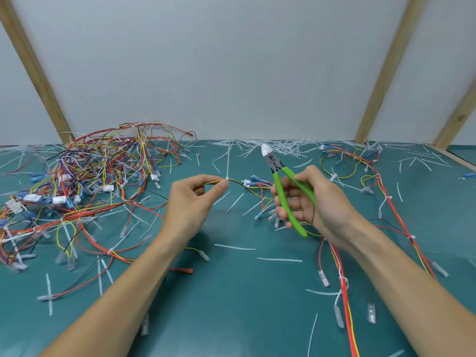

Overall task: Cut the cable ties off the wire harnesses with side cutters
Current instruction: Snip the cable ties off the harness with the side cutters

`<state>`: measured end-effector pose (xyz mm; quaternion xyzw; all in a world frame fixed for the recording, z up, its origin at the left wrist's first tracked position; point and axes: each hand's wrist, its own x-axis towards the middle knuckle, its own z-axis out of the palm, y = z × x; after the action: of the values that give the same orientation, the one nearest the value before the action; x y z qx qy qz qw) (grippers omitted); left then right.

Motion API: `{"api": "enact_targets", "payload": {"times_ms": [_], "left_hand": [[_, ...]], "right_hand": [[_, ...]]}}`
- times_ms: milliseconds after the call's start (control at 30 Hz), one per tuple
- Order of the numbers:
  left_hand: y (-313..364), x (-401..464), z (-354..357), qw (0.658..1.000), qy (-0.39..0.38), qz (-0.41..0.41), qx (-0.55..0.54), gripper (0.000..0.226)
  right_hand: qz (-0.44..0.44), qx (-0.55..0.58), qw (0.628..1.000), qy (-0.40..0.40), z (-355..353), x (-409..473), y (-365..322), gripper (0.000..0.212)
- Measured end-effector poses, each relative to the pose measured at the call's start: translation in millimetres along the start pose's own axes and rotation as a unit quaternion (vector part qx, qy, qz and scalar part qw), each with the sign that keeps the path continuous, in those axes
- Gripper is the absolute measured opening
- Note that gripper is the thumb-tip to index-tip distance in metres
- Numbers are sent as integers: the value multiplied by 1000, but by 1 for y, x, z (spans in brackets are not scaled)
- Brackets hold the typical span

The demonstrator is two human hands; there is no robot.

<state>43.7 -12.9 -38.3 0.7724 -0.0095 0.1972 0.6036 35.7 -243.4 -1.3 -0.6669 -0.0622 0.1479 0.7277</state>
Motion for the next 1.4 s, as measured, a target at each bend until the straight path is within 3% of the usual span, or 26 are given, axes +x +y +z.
{"api": "enact_targets", "payload": {"times_ms": [100, 200, 367, 567, 867, 1000, 1067, 1133, 1200, 1400], "left_hand": [[3, -4, 2, 997, 4, 61, 38, 9], [10, -10, 6, 989, -4, 136, 59, 5], [18, -21, 15, 971, -66, 216, 82, 6], [16, -23, 20, 985, -92, 148, 2, 15], [15, -23, 23, 982, -123, 13, -143, 8], [16, -23, 22, 983, -98, -14, -156, 9], [16, -22, 20, 982, -84, -31, -164, 10], [16, -21, 19, 982, -75, -46, -165, 11], [16, -21, 18, 983, -69, -54, -163, 10], [15, -20, 19, 984, -61, -52, -158, 10]], "right_hand": [[-81, -83, 992, 47, 1, 1, 3, 25], [-187, -234, 948, 105, 4, 2, 9, 15], [-214, -267, 935, 90, 9, 3, 16, 13], [-214, -259, 938, 90, 16, 4, 22, 16], [-88, -74, 989, 90, 31, 5, 35, 12], [-65, -113, 988, 80, 20, 7, 23, 38], [-115, -235, 956, 133, 10, 8, 18, 42], [-173, -375, 892, 184, 0, 8, 18, 38], [-204, -443, 852, 191, -8, 6, 17, 35], [-274, -483, 816, 157, -8, 5, 18, 41]]}}
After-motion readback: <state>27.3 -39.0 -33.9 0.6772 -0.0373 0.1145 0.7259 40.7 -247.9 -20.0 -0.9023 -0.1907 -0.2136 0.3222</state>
